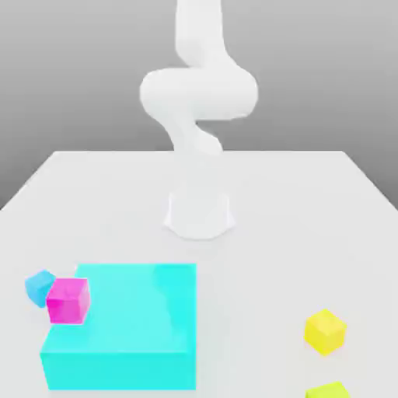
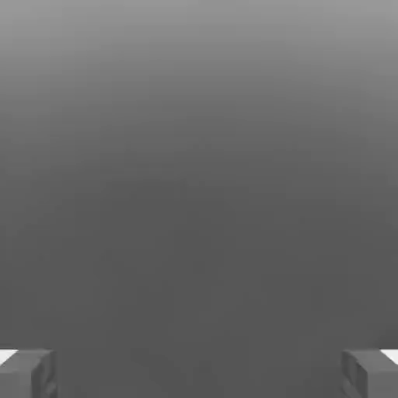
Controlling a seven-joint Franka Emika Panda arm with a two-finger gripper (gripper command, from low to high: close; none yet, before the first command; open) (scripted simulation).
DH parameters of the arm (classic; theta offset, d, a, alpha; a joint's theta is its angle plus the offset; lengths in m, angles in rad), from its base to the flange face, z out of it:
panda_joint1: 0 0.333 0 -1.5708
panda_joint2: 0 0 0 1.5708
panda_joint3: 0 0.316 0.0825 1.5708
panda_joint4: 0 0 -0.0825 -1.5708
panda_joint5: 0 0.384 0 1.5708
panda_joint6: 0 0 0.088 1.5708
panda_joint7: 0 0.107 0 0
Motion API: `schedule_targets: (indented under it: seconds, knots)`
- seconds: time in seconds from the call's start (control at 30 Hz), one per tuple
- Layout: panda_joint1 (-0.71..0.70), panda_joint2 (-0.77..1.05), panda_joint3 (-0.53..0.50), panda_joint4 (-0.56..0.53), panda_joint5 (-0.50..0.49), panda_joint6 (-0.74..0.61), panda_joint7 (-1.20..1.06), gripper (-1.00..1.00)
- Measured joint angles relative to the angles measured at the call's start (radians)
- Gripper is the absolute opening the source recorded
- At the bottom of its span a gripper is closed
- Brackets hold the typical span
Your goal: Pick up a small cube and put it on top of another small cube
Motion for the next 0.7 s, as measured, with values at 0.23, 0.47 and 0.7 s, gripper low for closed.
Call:
schedule_targets:
  seconds: [0.23, 0.47, 0.7]
  knots:
    - [0.06, 0.259, 0.069, -0.078, -0.004, 0.126, -0.016, 0.0]
    - [0.115, 0.512, 0.144, -0.153, -0.026, 0.249, -0.019, 0.0]
    - [0.201, 0.769, 0.196, -0.229, -0.084, 0.371, 0.004, 0.0]
